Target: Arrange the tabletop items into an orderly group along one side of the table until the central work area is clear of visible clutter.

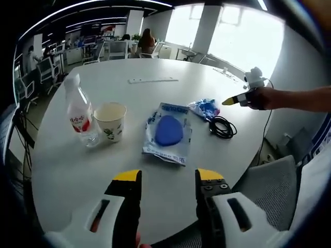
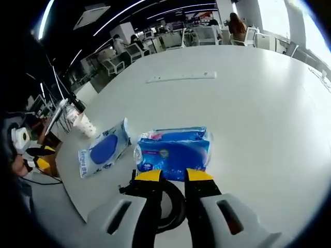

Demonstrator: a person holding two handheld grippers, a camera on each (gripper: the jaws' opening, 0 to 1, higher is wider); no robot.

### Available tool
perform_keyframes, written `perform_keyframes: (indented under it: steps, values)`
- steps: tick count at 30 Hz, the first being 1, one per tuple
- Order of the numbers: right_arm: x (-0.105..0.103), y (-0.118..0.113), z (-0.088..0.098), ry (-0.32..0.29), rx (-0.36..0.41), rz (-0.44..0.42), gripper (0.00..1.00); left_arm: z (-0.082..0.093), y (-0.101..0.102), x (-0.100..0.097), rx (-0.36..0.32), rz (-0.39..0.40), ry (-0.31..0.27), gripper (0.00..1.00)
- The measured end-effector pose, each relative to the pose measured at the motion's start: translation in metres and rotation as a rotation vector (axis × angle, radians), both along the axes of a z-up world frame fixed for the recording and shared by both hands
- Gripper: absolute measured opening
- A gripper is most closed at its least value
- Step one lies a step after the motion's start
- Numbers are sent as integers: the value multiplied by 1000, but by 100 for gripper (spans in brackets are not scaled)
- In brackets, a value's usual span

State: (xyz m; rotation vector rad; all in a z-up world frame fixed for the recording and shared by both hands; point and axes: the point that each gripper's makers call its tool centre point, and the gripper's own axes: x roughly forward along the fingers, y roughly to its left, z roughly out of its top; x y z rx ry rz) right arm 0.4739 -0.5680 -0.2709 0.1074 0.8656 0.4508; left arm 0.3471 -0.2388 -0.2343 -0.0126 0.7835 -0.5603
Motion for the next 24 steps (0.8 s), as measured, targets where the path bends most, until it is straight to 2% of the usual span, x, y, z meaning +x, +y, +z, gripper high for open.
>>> perform_keyframes:
  steps: [15, 24]
  values:
    - [0, 22, 2, -15, 7, 38, 15, -11, -2, 0, -12, 6, 29, 41]
    - [4, 31, 4, -19, 8, 61, 15, -12, -3, 7, -27, 32, 31, 40]
